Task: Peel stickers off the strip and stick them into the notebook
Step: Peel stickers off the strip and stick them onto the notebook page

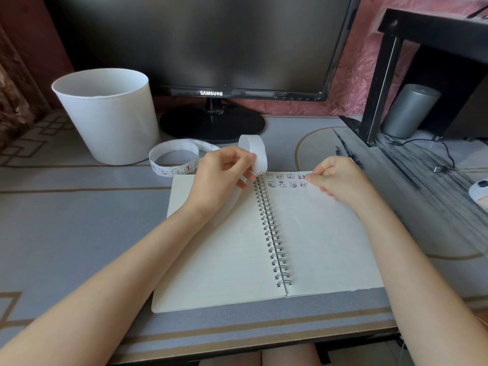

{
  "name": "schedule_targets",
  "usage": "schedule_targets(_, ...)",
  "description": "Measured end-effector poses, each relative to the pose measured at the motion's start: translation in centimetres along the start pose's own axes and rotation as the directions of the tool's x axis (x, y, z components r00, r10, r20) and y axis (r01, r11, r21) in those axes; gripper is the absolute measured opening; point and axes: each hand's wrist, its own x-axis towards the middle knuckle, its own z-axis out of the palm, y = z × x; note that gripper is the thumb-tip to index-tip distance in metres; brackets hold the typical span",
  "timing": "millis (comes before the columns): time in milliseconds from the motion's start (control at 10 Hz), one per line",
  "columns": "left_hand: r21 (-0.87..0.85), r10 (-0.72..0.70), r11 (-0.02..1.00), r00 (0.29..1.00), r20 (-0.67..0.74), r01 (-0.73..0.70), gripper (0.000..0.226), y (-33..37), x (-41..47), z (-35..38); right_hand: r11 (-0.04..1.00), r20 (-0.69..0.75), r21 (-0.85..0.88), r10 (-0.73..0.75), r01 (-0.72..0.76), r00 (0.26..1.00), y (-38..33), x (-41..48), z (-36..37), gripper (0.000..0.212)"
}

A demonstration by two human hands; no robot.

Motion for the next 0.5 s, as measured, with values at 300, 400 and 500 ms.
schedule_targets(300, -0.005, 0.003, 1.000, 1.000, 0.002, -0.003, 0.022, -0.08, 0.07, 0.05, 0.985, -0.088, -0.167, -0.054, 0.039, 0.995, -0.27, -0.47, 0.70, 0.041)
schedule_targets(400, -0.003, 0.004, 1.000, 1.000, 0.002, -0.004, 0.022, -0.16, 0.05, 0.03, 0.980, -0.089, -0.192, -0.073, 0.055, 0.993, -0.44, -0.50, 0.85, 0.038)
schedule_targets(500, -0.007, 0.002, 1.000, 1.000, 0.003, -0.002, 0.022, -0.13, 0.06, 0.00, 0.985, -0.093, -0.165, -0.070, 0.054, 0.993, -0.30, -0.49, 0.71, 0.030)
